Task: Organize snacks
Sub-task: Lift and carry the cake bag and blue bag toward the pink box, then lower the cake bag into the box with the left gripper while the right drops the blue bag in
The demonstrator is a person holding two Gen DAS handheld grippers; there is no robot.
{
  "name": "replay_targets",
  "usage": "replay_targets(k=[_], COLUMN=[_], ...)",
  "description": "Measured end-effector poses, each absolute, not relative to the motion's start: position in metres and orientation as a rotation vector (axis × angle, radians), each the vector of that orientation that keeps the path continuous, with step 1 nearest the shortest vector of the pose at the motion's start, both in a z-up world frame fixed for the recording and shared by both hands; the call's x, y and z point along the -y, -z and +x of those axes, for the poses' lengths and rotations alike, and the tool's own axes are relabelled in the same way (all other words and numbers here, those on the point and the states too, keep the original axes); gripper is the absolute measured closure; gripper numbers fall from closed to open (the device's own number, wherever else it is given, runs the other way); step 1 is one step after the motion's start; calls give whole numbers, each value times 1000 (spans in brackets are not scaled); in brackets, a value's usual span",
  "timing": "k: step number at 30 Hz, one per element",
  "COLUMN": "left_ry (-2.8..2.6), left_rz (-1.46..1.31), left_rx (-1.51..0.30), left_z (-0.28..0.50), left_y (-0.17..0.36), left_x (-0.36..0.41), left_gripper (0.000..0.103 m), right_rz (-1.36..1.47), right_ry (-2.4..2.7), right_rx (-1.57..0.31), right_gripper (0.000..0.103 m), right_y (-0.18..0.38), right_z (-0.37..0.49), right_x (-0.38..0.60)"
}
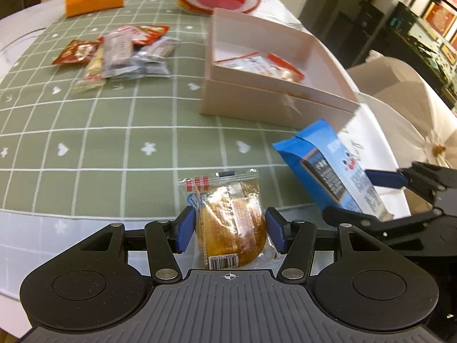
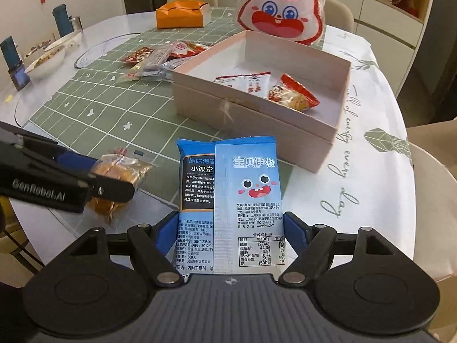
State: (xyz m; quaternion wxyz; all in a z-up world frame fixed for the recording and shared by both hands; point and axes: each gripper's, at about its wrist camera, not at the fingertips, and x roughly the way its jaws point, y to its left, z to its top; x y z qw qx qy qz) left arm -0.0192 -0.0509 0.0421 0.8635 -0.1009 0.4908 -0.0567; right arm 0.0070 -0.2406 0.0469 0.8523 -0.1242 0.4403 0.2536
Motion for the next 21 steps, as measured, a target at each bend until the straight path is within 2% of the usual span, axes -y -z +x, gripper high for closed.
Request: replay_targets(k=[7,11,16,18,21], left_ry=[120,113,73,77,85], left_rz=[-245,-290,-281,-281,-293], left_rx=[-1001,-918,-778,-756,-768], left_z=[-6,10,41,55,79], left_y=[-48,-73,-118,-128,-131], left_x=[29,6,-19,-25,-26], left_gripper=[43,43,43,43,43], right_rz=[-258,-257,-249,-204,-138], right_ry=[-528,-524,-447,-452,-469], right_rx=[-892,-796,-688,-699,-829], right_gripper=[26,26,26,22,19], right_y=[-62,-95,-138,-139,-118], right_z=[10,24,88,125,180], right_x=[234,231,218,212,203])
